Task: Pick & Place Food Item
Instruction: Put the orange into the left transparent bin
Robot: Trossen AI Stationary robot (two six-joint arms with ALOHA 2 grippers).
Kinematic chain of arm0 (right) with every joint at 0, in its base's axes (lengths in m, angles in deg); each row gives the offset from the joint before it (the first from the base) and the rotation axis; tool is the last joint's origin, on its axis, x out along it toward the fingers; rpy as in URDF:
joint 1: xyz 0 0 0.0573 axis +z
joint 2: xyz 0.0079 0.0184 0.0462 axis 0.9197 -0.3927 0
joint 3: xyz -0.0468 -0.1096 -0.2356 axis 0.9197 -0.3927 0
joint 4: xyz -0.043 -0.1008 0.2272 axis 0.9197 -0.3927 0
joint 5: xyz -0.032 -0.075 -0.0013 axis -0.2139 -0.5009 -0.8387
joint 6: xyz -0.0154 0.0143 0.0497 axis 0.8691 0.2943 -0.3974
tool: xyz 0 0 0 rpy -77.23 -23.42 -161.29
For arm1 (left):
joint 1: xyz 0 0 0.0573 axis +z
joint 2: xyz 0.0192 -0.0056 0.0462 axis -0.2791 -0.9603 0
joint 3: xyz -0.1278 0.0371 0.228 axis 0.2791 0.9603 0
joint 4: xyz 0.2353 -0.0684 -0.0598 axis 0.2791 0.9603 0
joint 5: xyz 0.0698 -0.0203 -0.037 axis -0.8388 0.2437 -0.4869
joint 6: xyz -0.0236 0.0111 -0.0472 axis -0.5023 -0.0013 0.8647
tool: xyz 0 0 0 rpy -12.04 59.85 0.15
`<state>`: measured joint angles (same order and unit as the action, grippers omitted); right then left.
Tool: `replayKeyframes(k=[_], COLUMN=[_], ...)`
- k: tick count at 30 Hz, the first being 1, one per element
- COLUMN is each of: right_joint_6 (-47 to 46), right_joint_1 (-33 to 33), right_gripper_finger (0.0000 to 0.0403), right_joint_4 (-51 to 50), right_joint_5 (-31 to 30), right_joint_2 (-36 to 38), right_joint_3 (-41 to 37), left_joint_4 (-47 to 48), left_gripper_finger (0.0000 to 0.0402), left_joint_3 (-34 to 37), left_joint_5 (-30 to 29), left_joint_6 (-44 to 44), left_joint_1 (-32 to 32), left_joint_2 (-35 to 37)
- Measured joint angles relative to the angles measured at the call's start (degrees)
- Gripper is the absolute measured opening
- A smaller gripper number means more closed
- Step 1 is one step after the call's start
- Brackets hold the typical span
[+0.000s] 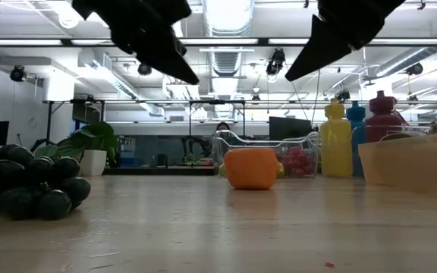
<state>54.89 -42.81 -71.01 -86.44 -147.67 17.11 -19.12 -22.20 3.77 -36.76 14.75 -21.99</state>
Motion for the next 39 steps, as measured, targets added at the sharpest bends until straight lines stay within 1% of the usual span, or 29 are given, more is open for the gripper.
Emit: replayKeyframes(k=[3, 7, 9, 18, 29, 39], right_joint_6=[0.4, 0.7, 0.9, 1.0, 0.4, 0.6], right_joint_1=[-0.2, -0.3, -0.3, -0.3, -0.3, -0.3], right_gripper_finger=[0.0233, 0.0233, 0.0233, 0.0233, 0.0233, 0.0233], right_joint_4=[0.6, 1.8, 1.6, 2.4, 2.6, 2.7], right_joint_5=[-0.4, -3.7, -4.2, -8.1, -7.8, -7.2], right_joint_2=[-0.8, -0.8, -0.8, -0.9, -0.9, -0.9], right_joint_3=[0.0, 0.0, 0.0, -0.2, -0.7, -0.2], left_joint_4=[-0.5, -2.4, -2.5, -2.9, -2.9, -2.8], left_gripper_finger=[0.0004, 0.0004, 0.0004, 0.0004, 0.0004, 0.0015], left_joint_3=[2.2, 4.7, 5.4, 6.1, 6.1, 6.1], left_joint_5=[-0.2, -0.4, -0.5, -0.8, -0.8, -0.8], left_joint_6=[0.0, 0.0, 0.0, -0.1, -0.2, 0.0], left_joint_1=[-0.2, -0.4, -0.5, -0.6, -0.6, -0.6], left_joint_2=[2.9, 6.0, 6.9, 7.8, 7.8, 7.8])
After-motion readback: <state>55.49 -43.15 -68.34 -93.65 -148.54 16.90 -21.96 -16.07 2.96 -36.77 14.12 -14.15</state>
